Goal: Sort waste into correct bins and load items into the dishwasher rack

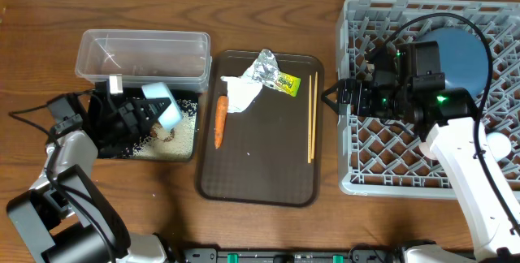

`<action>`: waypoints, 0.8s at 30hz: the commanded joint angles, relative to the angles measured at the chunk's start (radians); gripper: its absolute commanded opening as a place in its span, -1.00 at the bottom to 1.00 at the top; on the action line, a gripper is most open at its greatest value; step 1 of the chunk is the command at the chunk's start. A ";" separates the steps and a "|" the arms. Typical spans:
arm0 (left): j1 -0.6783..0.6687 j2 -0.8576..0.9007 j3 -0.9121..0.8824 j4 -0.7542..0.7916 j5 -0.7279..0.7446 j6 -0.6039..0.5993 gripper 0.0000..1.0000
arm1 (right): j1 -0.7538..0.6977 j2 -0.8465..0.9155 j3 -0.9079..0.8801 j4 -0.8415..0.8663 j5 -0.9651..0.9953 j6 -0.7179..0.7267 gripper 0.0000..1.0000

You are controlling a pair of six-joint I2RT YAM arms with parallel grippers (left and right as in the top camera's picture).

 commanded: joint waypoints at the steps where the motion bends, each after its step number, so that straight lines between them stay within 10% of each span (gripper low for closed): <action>1: -0.011 -0.004 -0.009 -0.005 0.029 0.036 -0.87 | 0.010 -0.002 0.010 -0.002 -0.010 0.010 0.98; 15: 0.001 -0.007 -0.013 0.130 0.011 -0.277 -0.88 | 0.010 -0.004 0.010 -0.021 -0.021 -0.005 0.98; 24: -0.058 -0.024 -0.016 0.146 0.087 -0.244 -0.88 | 0.006 -0.018 0.010 -0.051 -0.023 -0.061 0.99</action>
